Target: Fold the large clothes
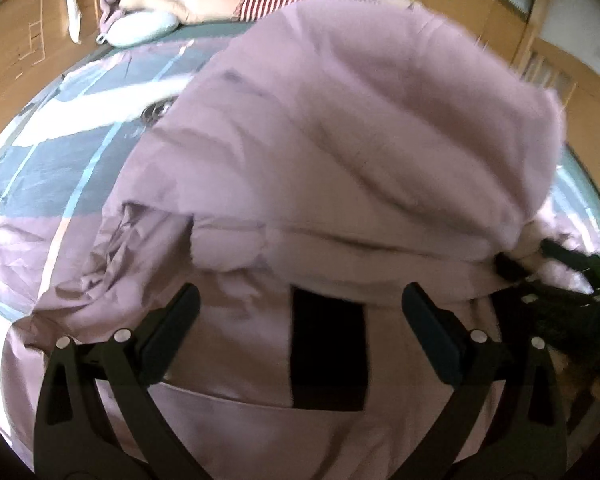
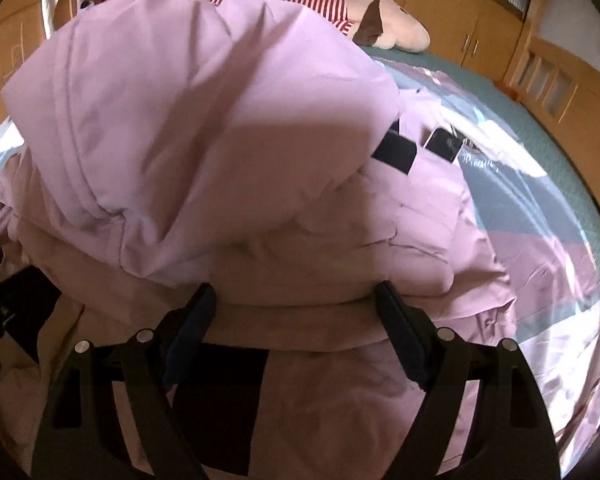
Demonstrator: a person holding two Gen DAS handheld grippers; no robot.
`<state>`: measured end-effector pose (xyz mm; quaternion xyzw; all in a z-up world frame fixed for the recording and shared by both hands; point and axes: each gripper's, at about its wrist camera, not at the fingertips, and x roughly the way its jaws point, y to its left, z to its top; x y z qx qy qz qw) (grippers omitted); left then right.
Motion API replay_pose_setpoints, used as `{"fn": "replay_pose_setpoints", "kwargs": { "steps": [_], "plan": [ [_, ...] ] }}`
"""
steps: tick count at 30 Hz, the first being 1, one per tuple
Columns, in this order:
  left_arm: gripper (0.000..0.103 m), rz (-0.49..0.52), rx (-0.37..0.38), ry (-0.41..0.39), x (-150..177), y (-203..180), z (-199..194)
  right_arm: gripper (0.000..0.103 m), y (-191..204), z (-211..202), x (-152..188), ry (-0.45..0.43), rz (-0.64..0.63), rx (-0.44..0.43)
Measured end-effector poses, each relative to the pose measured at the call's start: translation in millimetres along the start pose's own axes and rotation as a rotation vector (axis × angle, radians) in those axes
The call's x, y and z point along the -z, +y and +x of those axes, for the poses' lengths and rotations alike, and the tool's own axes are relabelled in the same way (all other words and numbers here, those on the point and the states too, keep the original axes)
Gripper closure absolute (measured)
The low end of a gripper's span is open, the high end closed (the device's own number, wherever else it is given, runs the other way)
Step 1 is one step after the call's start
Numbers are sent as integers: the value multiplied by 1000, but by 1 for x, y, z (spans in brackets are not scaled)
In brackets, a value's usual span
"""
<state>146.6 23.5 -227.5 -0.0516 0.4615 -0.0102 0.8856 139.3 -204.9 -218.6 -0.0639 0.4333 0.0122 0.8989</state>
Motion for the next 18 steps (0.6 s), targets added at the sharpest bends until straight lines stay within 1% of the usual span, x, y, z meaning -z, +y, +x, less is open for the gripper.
{"fn": "replay_pose_setpoints", "kwargs": {
  "steps": [1, 3, 5, 7, 9, 10, 11, 13, 17, 18],
  "plan": [
    [2, -6, -1, 25, 1, 2, 5, 20, -4, -6, -1, -36, 20, 5],
    [2, 13, -18, 34, 3, -2, 8, 20, -11, -14, -3, -83, 59, -7],
    [2, 62, -59, 44, 5, -10, 10, 20, -20, -22, -6, -145, 106, -37],
    [2, 99, -89, 47, 8, -15, 13, 20, -27, -36, -11, -234, 148, -77],
    [2, 109, -97, 44, 8, -15, 14, 20, -30, -47, -17, -298, 149, -107],
    [2, 106, -93, 45, 8, -14, 14, 16, -27, -49, -18, -310, 133, -118],
    [2, 100, -86, 47, 7, -13, 15, 14, -21, -48, -20, -304, 98, -121],
    [2, 91, -75, 50, 6, -10, 15, 14, -13, -38, -21, -265, 48, -108],
    [2, 76, -61, 49, 3, -6, 17, 14, 1, -9, -17, -126, -5, -106],
    [2, 71, -57, 49, 4, -5, 16, 14, 2, -4, -15, -108, -5, -108]
  ]
}}
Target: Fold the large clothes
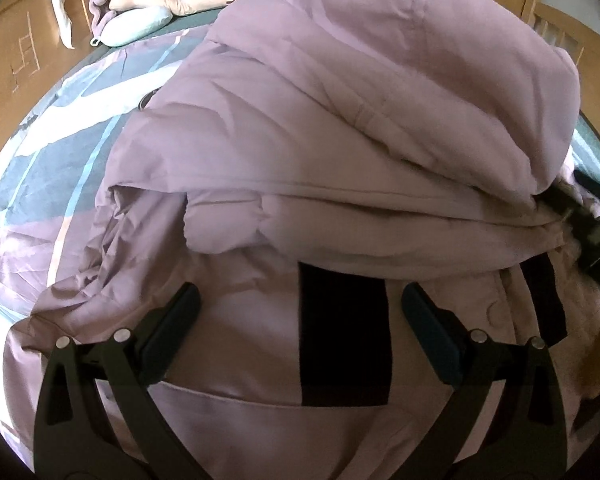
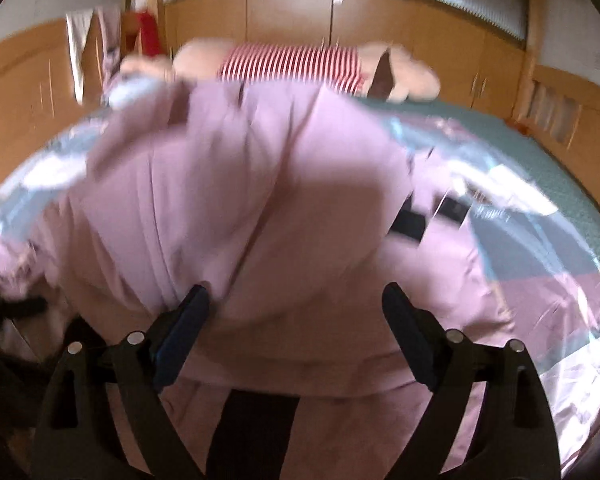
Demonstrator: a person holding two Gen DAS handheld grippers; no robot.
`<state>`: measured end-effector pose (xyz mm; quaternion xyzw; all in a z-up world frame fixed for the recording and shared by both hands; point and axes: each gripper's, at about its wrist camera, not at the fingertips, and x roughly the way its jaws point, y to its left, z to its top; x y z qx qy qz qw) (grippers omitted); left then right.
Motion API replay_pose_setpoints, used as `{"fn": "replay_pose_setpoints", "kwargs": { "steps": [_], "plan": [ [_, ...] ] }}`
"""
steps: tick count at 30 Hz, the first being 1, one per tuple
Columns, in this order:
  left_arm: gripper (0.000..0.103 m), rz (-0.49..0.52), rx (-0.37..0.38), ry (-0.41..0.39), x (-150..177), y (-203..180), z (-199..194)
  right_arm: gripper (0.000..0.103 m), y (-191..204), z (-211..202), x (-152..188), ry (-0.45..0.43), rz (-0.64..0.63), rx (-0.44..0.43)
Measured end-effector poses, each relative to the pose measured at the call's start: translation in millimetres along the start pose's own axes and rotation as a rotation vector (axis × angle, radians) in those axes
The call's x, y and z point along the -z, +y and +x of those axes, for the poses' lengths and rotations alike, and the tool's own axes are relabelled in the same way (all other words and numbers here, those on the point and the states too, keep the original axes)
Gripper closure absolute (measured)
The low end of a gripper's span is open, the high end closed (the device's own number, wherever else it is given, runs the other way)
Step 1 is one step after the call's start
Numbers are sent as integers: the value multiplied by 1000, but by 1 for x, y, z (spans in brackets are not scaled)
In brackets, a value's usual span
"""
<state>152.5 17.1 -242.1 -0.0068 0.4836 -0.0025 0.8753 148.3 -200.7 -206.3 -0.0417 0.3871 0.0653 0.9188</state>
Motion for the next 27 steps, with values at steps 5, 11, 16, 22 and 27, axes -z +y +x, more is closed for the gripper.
{"fn": "replay_pose_setpoints", "kwargs": {
  "steps": [5, 11, 16, 22, 27],
  "plan": [
    [2, -12, 13, 6, -1, 4, 2, 10, 6, 4, 4, 26, 6, 9],
    [2, 13, -10, 1, 1, 1, 5, 6, 5, 10, 10, 36, 9, 12],
    [2, 17, -14, -3, 3, -1, 4, 4, 5, 12, 11, 39, 2, 18],
    [2, -65, 42, -49, 5, 3, -20, 4, -3, -11, 8, -55, 33, 30],
    [2, -88, 86, -127, 3, 9, -45, 4, -10, -62, -1, -306, 55, 14]
  ]
}}
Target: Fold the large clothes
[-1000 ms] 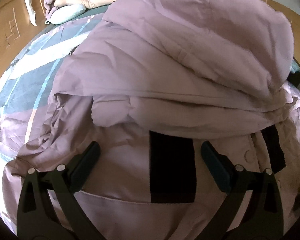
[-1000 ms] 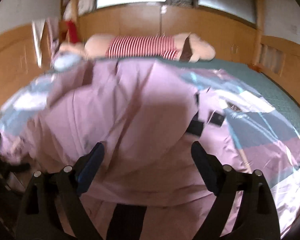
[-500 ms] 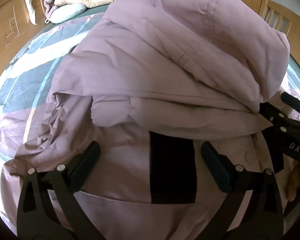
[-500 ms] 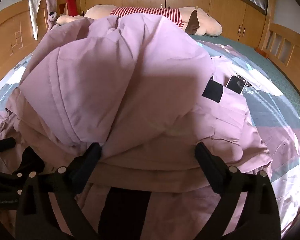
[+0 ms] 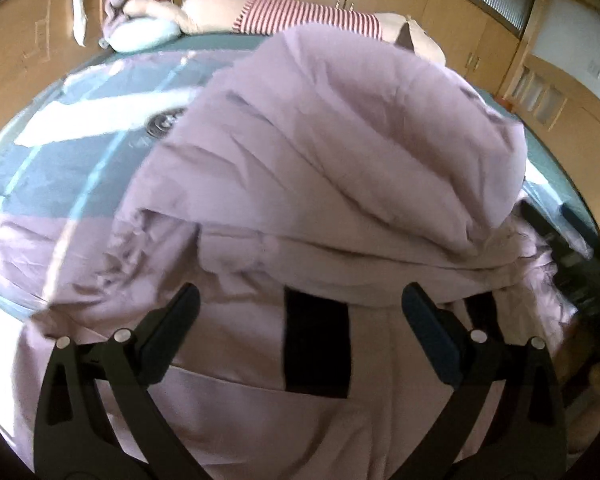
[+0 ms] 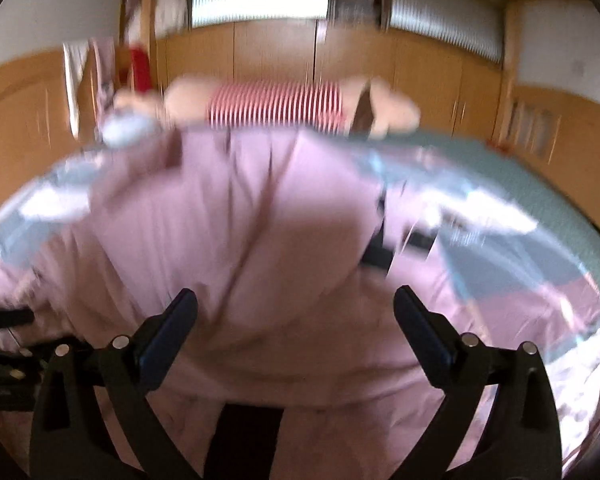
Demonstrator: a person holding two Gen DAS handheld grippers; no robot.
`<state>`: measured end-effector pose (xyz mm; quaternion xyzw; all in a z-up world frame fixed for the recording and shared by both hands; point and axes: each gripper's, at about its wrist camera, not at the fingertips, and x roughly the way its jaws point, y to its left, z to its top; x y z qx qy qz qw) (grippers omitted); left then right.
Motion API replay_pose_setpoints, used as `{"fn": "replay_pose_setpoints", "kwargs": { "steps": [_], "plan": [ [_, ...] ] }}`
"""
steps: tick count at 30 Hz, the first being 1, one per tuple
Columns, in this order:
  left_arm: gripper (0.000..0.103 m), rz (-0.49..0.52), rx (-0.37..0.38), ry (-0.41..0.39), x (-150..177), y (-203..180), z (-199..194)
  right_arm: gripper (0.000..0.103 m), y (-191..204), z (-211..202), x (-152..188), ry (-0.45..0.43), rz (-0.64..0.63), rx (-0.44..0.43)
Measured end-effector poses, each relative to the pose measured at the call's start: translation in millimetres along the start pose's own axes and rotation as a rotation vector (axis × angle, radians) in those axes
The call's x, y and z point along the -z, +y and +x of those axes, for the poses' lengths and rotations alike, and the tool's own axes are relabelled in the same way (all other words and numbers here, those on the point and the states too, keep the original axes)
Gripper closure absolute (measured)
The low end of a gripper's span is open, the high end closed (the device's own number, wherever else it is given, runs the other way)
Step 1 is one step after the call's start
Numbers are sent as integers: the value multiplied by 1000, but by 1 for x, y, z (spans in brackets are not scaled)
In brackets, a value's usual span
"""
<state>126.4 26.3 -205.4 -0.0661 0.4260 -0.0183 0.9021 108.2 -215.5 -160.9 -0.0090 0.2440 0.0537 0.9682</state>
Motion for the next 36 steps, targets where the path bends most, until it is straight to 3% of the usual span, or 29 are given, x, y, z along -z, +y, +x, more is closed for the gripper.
{"fn": "replay_pose_setpoints", "kwargs": {
  "steps": [2, 5, 8, 10, 13, 17, 28, 31, 33, 36],
  "plan": [
    [2, 7, -48, 4, 2, 2, 2, 4, 2, 0, -1, 2, 7, -58],
    [2, 14, -97, 9, 4, 6, 8, 4, 22, 29, 16, 166, -91, -113],
    [2, -10, -95, 25, 3, 15, 11, 4, 40, 58, 37, 320, -183, -102],
    [2, -27, -89, 20, 2, 18, 8, 4, 44, 69, 44, 369, -209, -80],
    [2, -17, -105, 28, 3, 20, 10, 1, 41, 71, 46, 378, -201, -85],
    [2, -13, -124, 128, 9, 23, 36, 1, 42, 74, 48, 382, -218, -73],
    [2, -7, -140, 124, 8, 20, 40, 1, 48, 71, 52, 380, -221, -72],
    [2, -43, -130, 124, 7, 20, 20, 1, 45, 56, 47, 336, -199, -86],
    [2, -42, -71, 74, 7, 23, -7, 1, 42, 37, 40, 306, -173, -116],
    [2, 1, -148, 13, 15, 34, -42, 1, 37, 0, 33, 277, -193, -127]
  ]
}}
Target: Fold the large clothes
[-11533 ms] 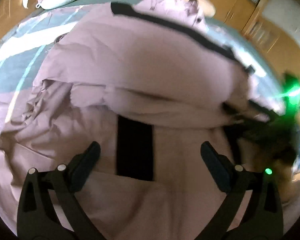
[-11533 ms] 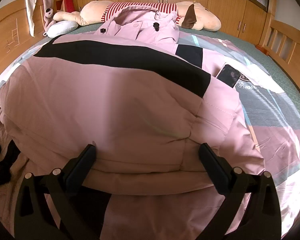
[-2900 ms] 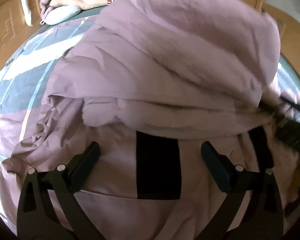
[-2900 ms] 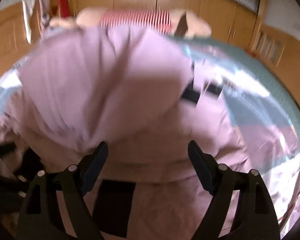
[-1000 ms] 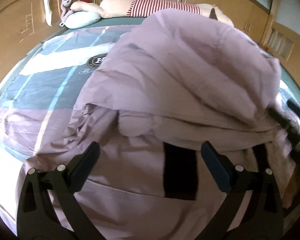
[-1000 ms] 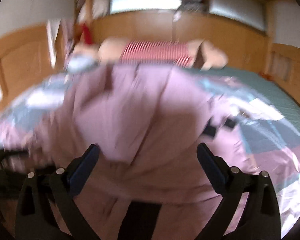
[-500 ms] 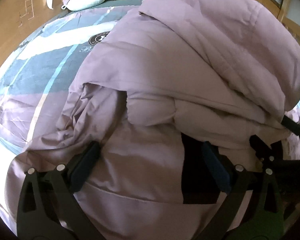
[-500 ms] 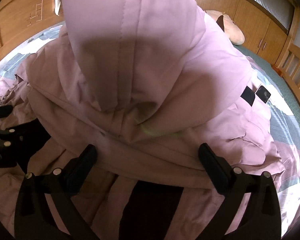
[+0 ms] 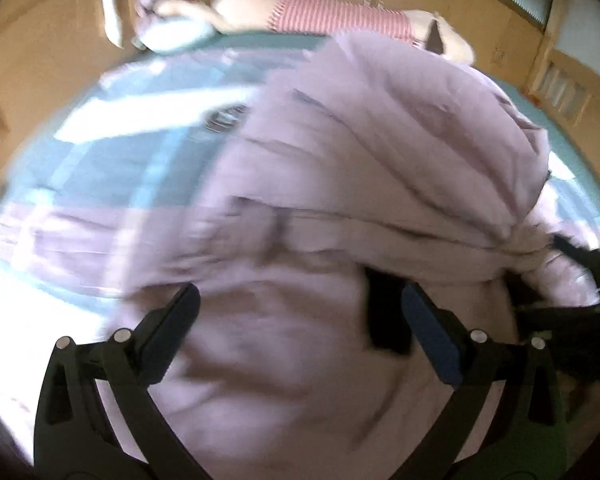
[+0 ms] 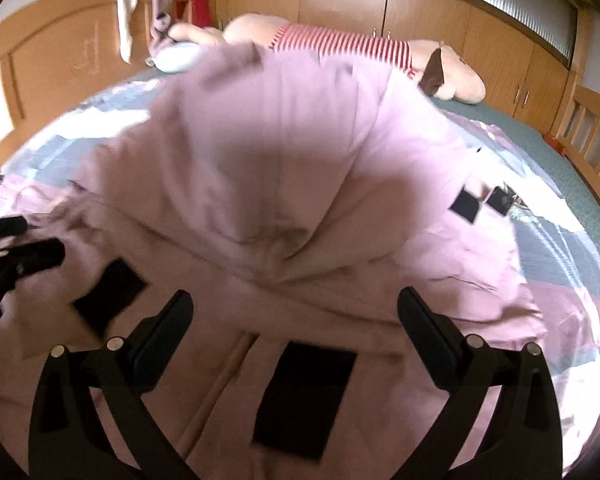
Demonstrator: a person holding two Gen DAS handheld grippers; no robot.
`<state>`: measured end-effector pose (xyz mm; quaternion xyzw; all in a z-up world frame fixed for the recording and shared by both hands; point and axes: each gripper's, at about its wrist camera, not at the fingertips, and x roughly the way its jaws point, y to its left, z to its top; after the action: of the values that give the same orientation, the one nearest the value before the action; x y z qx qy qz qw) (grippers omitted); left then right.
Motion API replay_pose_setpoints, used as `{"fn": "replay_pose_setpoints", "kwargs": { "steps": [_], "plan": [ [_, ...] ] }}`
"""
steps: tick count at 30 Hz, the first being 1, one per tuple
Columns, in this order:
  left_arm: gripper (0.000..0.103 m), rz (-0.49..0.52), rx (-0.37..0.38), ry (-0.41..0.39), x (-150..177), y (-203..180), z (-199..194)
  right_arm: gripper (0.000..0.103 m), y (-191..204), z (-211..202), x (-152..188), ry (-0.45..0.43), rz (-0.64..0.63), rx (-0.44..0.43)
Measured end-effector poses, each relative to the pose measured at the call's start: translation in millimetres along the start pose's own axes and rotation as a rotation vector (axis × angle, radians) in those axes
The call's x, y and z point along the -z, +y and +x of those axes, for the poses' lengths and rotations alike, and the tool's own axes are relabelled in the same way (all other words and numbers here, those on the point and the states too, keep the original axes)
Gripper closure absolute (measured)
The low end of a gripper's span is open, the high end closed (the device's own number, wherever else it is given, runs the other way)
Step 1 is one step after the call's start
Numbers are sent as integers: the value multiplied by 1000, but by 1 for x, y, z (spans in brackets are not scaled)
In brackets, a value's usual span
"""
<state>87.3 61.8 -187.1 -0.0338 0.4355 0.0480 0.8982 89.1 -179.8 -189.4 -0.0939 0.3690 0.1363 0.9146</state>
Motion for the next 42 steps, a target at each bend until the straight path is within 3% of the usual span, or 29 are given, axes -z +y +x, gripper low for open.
{"fn": "replay_pose_setpoints", "kwargs": {
  "steps": [2, 4, 9, 12, 16, 21, 27, 31, 37, 42],
  "plan": [
    [2, -34, -45, -10, 10, 20, -16, 1, -2, -23, 10, -43, -21, 36],
    [2, -85, -19, -22, 20, 41, -31, 1, -9, -43, 28, -61, -6, 86],
    [2, -87, 2, -127, 41, 62, -76, 1, -52, -66, 82, 76, 204, 151],
    [2, -83, 63, -131, 56, 65, -96, 1, -79, -89, 105, 130, 319, 190],
    [2, -97, 101, -83, 78, 64, -102, 1, -98, -112, 132, 218, 374, 201],
    [2, -82, 71, -41, 102, 65, -100, 1, -100, -122, 155, 334, 382, 154],
    [2, -90, 4, 40, 122, 80, -89, 1, -78, -119, 165, 442, 251, 144],
    [2, -75, -83, 141, 130, 90, -69, 1, -82, -117, 173, 482, 294, 109],
    [2, -98, -24, 197, 137, 100, -63, 1, -90, -118, 182, 517, 373, 30],
    [2, -128, 81, 251, 141, 110, -62, 1, -92, -117, 189, 542, 402, -37]
  ]
}}
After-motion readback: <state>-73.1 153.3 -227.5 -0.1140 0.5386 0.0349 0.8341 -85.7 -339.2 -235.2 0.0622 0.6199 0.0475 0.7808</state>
